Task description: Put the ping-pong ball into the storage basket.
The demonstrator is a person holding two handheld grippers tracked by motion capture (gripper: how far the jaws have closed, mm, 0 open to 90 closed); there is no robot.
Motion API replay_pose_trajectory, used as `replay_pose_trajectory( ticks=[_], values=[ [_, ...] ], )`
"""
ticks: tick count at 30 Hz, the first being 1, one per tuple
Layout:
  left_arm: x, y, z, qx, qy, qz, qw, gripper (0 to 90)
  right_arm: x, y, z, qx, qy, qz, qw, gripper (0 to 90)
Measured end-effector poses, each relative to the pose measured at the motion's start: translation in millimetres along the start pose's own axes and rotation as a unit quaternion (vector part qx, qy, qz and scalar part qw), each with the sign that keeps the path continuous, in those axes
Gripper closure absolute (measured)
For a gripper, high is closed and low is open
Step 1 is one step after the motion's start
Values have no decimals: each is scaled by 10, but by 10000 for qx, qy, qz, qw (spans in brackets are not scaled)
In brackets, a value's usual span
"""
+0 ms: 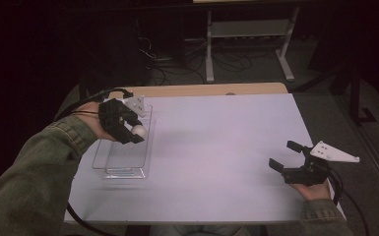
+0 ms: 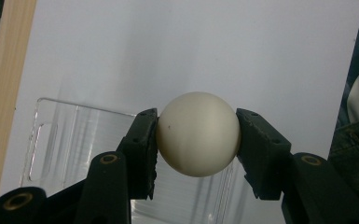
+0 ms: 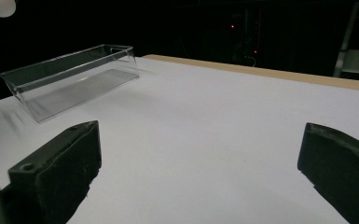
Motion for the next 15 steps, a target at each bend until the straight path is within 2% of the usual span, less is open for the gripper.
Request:
replay_pose_trajectory(
  ticks=[15],
  values=[
    [-89, 31, 344, -118, 197, 43, 9997, 505, -7, 50, 13, -59, 80, 102, 9999, 0]
  ],
)
Point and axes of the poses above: each handheld gripper's, and its own axes: y roughly backward along the jaws, z roughly out of its underside, x roughly to its right, the point moved 1 cm from there along -y, roughly forward along the jaws, and after that the axes turned 7 degrees about x, right-handed, at the moved point
